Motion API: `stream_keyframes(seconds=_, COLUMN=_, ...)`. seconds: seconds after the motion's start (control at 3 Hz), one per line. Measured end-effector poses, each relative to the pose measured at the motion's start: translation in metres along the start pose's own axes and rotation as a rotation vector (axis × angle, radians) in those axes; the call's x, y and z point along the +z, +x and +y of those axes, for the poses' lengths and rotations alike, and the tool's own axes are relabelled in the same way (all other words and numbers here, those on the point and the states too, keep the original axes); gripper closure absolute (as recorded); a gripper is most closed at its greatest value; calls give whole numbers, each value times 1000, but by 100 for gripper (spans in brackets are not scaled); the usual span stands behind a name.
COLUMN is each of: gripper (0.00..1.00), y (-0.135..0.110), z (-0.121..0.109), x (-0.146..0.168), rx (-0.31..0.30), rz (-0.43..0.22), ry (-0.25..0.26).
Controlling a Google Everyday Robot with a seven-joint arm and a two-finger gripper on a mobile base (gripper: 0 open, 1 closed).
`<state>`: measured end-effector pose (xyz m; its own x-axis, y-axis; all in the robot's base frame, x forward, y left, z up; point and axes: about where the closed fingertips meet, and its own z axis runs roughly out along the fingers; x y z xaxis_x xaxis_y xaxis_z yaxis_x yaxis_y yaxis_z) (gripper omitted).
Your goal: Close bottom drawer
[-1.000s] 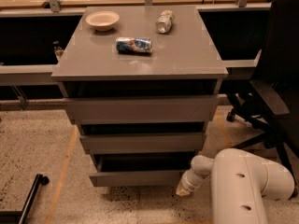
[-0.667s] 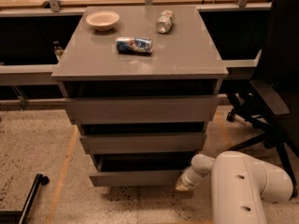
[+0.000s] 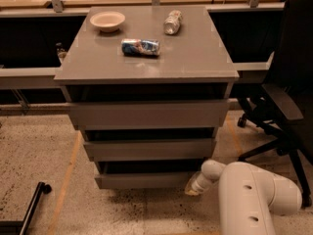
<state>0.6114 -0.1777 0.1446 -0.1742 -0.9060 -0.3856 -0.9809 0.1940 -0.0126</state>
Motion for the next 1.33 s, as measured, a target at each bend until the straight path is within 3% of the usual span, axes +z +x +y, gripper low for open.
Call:
stream_keyframes(seconds=1.0, gripper=12, y=-1, z=7, x=7, rx=0, rz=-1, ry=-13)
stream_keyframes(seconds=1.33, gripper=0, y=-1, z=9, x=9, rx=0, rz=-2, ry=-17)
